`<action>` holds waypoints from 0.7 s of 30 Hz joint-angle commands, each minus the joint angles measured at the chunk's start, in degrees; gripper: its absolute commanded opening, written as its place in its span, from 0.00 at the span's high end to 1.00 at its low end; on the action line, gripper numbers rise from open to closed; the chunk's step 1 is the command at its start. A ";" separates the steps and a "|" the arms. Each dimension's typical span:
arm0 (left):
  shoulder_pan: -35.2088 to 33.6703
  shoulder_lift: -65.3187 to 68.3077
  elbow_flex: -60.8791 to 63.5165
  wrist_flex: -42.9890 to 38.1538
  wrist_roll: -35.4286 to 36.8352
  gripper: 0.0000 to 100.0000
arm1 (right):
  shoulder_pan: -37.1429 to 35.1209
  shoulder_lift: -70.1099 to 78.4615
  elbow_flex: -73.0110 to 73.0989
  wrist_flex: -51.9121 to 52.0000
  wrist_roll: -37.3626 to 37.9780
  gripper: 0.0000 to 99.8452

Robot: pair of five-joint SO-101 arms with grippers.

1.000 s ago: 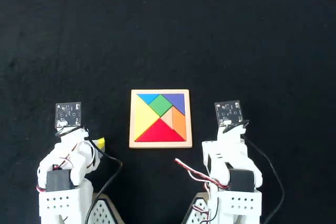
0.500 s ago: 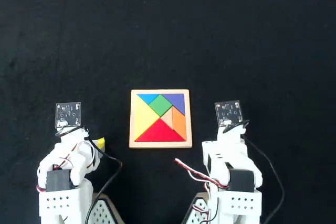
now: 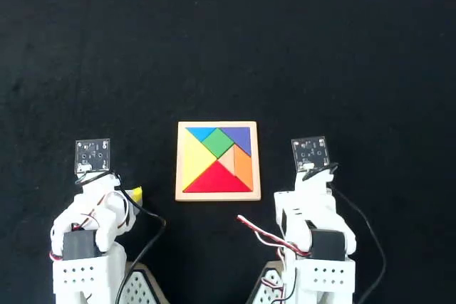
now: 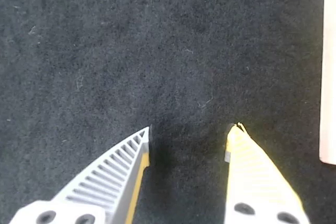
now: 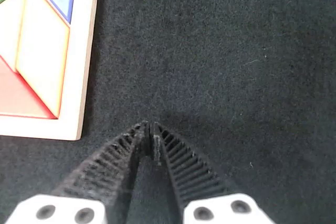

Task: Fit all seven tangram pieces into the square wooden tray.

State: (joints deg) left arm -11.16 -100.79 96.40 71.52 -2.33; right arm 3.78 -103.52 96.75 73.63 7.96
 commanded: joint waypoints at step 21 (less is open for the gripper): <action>0.66 -0.62 1.01 -0.18 -0.18 0.76 | -0.44 -3.30 -0.13 0.26 -0.44 0.99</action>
State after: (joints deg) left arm -11.16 -100.79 96.40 71.52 -2.33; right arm 3.78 -103.52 96.75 73.63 7.96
